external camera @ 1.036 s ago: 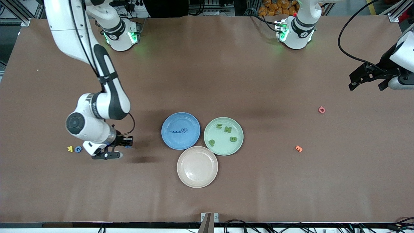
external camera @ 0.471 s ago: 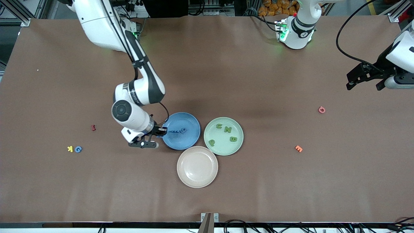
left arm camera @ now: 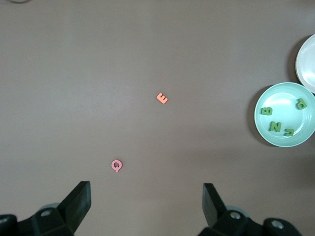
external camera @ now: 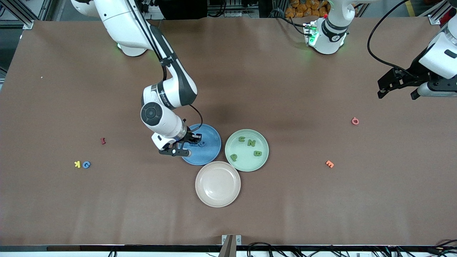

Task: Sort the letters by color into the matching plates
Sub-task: 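Carry the blue x over the blue plate with the right gripper, then open the right gripper to drop the x onto the blue plate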

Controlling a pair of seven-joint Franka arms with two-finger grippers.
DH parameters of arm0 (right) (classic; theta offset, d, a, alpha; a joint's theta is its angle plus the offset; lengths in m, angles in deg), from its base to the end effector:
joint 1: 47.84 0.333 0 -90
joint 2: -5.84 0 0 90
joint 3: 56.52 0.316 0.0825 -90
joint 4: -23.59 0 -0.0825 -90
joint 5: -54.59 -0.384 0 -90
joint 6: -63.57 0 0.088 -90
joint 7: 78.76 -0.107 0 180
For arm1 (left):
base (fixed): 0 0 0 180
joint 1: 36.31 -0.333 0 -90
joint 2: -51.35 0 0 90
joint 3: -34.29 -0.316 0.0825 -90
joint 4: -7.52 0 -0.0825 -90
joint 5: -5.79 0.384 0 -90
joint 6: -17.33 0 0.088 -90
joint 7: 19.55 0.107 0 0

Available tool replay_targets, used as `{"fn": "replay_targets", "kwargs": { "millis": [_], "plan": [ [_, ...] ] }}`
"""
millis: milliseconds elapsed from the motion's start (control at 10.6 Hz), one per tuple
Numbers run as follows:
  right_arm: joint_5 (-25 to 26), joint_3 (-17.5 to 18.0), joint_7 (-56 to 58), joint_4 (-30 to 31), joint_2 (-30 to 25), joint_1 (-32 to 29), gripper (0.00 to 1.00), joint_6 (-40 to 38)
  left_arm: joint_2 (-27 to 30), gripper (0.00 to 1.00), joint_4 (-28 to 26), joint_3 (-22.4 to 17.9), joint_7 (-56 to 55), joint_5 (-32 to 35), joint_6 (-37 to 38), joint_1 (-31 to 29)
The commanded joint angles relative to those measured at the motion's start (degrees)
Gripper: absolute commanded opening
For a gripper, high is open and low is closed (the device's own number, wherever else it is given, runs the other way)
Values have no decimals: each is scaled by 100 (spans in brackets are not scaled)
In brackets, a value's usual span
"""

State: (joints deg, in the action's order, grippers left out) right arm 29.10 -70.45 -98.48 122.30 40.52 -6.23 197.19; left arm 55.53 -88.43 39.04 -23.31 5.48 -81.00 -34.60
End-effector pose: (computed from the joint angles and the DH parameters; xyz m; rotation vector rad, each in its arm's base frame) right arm 0.5858 0.3338 0.2458 -2.9491 0.1791 0.0658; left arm 0.5416 -0.0635 0.6284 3.1261 -0.0731 0.1782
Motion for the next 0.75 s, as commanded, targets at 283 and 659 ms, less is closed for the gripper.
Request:
{"fn": "replay_targets", "kwargs": {
  "millis": [283,659],
  "plan": [
    [-352,-22,-67,-264,197,198,31,50,-5,100,121,62,7,-101,121,-30],
    [-299,-92,196,-256,136,15,100,6,-14,100,121,53,7,-92,121,-48]
  ]
}}
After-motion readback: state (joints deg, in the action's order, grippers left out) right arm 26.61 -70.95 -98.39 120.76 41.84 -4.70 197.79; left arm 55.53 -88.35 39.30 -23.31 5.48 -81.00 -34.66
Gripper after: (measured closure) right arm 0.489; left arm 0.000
